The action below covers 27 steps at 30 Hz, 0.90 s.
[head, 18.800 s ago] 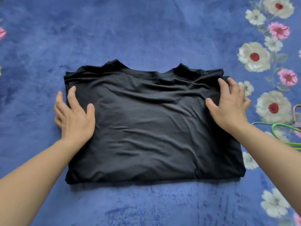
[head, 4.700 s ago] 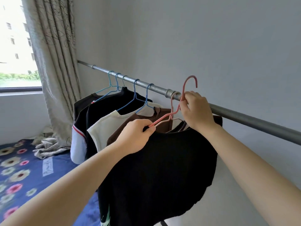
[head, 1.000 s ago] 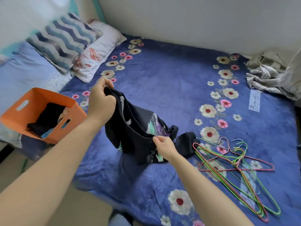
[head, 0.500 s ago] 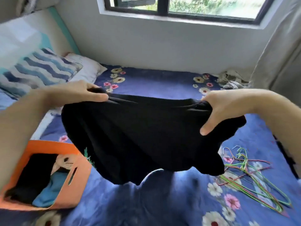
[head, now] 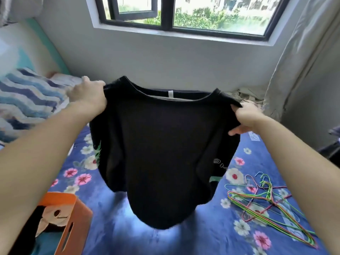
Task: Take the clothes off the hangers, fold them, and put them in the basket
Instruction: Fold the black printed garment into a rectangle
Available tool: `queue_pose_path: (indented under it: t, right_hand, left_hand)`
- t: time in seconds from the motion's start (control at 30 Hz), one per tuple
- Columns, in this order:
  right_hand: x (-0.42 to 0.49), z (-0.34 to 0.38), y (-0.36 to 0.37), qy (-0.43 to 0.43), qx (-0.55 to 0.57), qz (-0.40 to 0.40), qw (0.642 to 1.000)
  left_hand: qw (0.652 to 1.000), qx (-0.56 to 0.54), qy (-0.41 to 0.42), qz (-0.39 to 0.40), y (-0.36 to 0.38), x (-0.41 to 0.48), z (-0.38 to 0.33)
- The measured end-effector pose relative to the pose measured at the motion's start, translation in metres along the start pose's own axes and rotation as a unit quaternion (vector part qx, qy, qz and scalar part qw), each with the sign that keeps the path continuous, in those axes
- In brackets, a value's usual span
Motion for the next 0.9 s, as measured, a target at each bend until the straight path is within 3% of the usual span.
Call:
queue_pose_path:
  t: [0.07,0.1,0.17,0.2,0.23,0.3,0.4,0.53,0.63,0.77,0.9]
  right_hand:
    - [0.006,0.011,-0.001,0.034,0.218,0.013,0.975]
    - [0.011,0.015,-0.001,0.035,0.284,0.006,0.958]
    - [0.019,0.017,0.000,-0.024,0.303,-0.056,0.951]
    - [0.020,0.015,0.000,-0.073,0.272,-0.108,0.953]
    - [0.021,0.010,0.000,-0.114,0.229,-0.155,0.954]
    - [0.012,-0.001,0.002,-0.184,0.163,-0.205,0.947]
    - [-0.010,-0.032,0.006,-0.252,0.092,-0.214,0.939]
    - [-0.025,-0.108,0.025,-0.231,-0.011,-0.187,0.955]
    - [-0.039,-0.180,0.054,-0.182,-0.128,-0.130,0.966]
    - [-0.062,-0.269,0.112,-0.086,-0.237,0.009,0.968]
    - [-0.096,-0.354,0.174,-0.005,-0.375,0.144,0.916]
  left_hand:
    - [0.986,-0.154,-0.061,-0.018,0.002,0.012,-0.007]
    - [0.951,-0.288,-0.114,-0.006,0.004,0.018,-0.010]
    - [0.789,-0.575,-0.213,0.032,0.007,0.021,-0.021]
    - [0.726,-0.649,-0.225,0.025,0.013,0.021,-0.026]
    - [0.701,-0.679,-0.215,0.003,0.018,0.018,-0.029]
    - [0.713,-0.675,-0.176,-0.069,0.031,0.005,-0.033]
    - [0.768,-0.616,-0.106,-0.136,0.056,-0.030,-0.033]
    - [0.836,-0.530,-0.048,-0.134,0.107,-0.099,-0.023]
    - [0.884,-0.460,-0.031,-0.072,0.169,-0.150,-0.004]
    - [0.926,-0.358,-0.060,0.105,0.245,-0.216,0.015]
    - [0.932,-0.209,-0.043,0.294,0.312,-0.287,0.038]
Point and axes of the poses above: each hand's wrist, its own x-axis towards the middle knuckle, its own y-axis out of the palm, z = x × y, the point moved 1 cm from there along x, towards the middle knuckle, and after that the axes turned 4 degrees about x, right-handed, at the moved point
